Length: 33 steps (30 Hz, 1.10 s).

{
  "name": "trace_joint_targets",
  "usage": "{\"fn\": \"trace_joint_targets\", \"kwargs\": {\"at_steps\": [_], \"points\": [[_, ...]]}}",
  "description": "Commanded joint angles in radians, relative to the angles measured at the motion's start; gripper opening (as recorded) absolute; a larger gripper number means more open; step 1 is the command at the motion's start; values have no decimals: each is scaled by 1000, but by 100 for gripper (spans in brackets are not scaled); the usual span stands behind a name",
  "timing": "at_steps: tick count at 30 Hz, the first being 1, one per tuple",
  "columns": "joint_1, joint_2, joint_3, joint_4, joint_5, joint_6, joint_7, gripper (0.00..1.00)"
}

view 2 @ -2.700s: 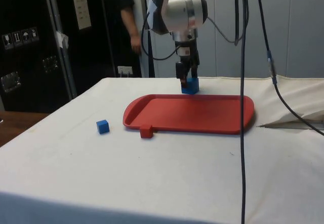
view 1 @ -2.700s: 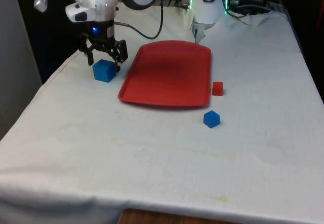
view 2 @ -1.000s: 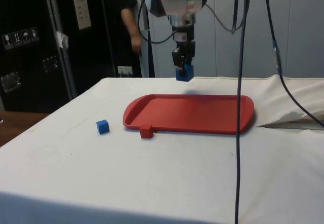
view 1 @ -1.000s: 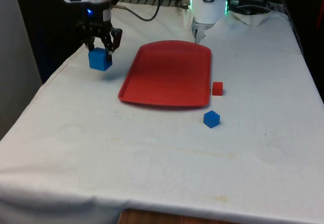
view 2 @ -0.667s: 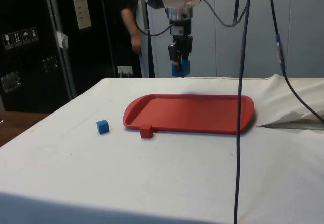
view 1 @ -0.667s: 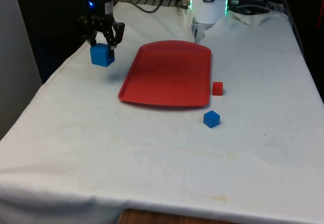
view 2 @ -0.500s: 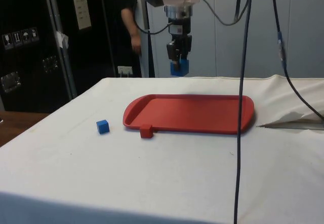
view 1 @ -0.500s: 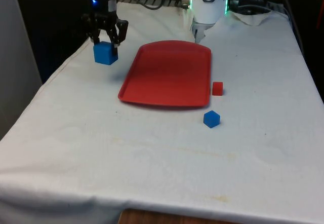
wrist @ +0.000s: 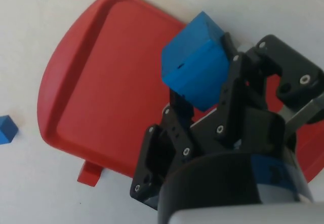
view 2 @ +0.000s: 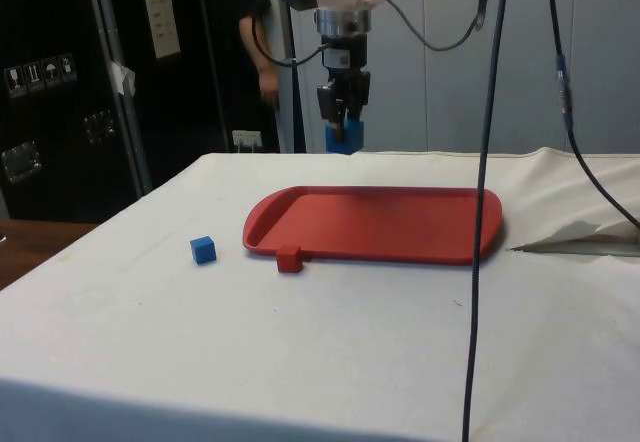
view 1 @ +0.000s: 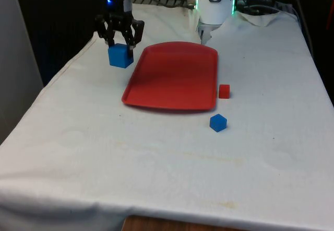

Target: Pick up the largest block and place it onto the tray.

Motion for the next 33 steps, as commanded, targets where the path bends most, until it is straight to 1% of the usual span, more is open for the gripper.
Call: {"fn": "trace_joint_targets", "kwargs": {"at_steps": [1,3,4,6,7,8,12,14,17,18,19,20,21,22,23,26,27,28,33], "points": [[24,-3,-12,-15,-6,9,14,1],[31,-3,-10,-18,-6,9,23,1],[39,-2,-8,-20,-6,9,33,1],[47,-2,-6,-21,-6,10,42,1],[25,-2,5,-9,-1,0,28,1],[51,-2,-4,-22,-6,10,47,1],[64,-2,2,-26,-8,11,68,1],[74,-2,8,-29,-9,12,83,1],[83,-3,14,-31,-10,13,98,1],[63,-2,24,-19,-6,3,86,1],[86,-3,16,-32,-11,14,104,1],[88,-3,19,-32,-12,14,110,1],[94,-3,23,-33,-14,15,120,1],[97,-3,25,-34,-15,15,125,1],[97,-3,25,-34,-15,15,125,1],[107,-3,36,-37,-17,18,145,1],[86,-2,48,-23,-13,6,135,1],[109,-3,39,-37,-18,19,150,1],[121,-5,61,-52,-18,38,171,1]]}}
